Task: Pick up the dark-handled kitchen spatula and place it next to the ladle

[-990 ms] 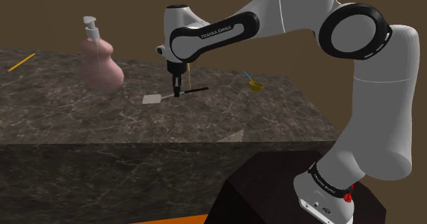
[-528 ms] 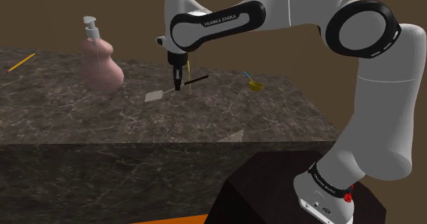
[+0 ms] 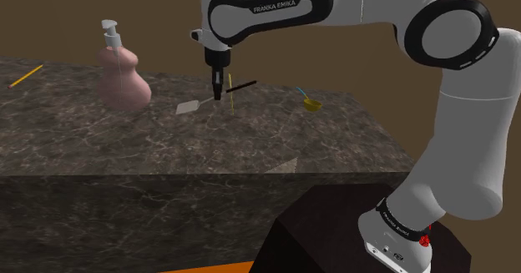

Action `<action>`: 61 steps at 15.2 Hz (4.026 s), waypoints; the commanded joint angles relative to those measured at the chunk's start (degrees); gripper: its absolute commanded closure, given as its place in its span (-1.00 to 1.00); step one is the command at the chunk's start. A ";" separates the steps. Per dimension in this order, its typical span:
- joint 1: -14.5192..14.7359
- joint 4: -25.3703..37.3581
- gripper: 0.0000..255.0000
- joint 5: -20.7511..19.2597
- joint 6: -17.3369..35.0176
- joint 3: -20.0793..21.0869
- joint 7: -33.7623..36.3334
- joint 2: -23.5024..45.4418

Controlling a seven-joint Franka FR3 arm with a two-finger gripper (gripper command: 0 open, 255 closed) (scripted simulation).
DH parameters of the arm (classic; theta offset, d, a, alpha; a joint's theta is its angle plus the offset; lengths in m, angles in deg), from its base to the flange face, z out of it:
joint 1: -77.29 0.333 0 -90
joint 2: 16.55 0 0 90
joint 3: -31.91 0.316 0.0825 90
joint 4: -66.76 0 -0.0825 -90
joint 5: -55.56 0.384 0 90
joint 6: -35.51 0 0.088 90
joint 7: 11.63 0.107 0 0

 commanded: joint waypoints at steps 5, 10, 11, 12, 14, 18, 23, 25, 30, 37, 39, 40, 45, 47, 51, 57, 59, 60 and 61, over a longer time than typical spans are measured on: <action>-2.98 -10.58 1.00 0.98 2.85 -0.65 -3.35 -7.93; -6.38 -22.06 1.00 1.95 6.51 -2.17 -8.21 -16.05; -7.03 -24.08 1.00 2.09 7.11 -2.55 -9.25 -17.54; -7.67 -26.02 1.00 2.23 7.66 -2.96 -10.31 -18.99; -8.90 -29.68 1.00 2.43 8.66 -3.88 -12.49 -21.78; -11.30 -36.16 1.00 2.52 10.25 -6.05 -17.02 -26.90; -14.32 -42.78 1.00 1.99 11.64 -9.30 -22.94 -32.45; -15.57 -44.97 1.00 1.58 12.05 -10.76 -25.38 -34.39; -18.82 -49.34 1.00 0.08 12.79 -14.75 -31.63 -38.45; -23.68 -52.70 1.00 -2.64 13.47 -20.97 -40.87 -41.95; -25.08 -53.05 1.00 -3.42 13.64 -22.86 -43.62 -42.42; -25.77 -53.12 1.00 -3.79 13.72 -23.82 -45.02 -42.56; -29.05 -52.49 1.00 -5.30 14.19 -28.77 -52.26 -42.26; -30.25 -51.77 1.00 -5.66 14.40 -30.79 -55.28 -41.67; -32.31 -49.71 1.00 -5.75 14.81 -34.64 -61.22 -39.82; -32.20 -52.17 1.00 -5.10 19.89 -35.35 -61.63 -37.08; -32.15 -52.90 1.00 -4.79 21.60 -35.58 -61.83 -36.03; -32.12 -53.24 1.00 -4.61 22.46 -35.69 -61.95 -35.49; -32.09 -53.58 1.00 -4.41 23.33 -35.80 -62.08 -34.92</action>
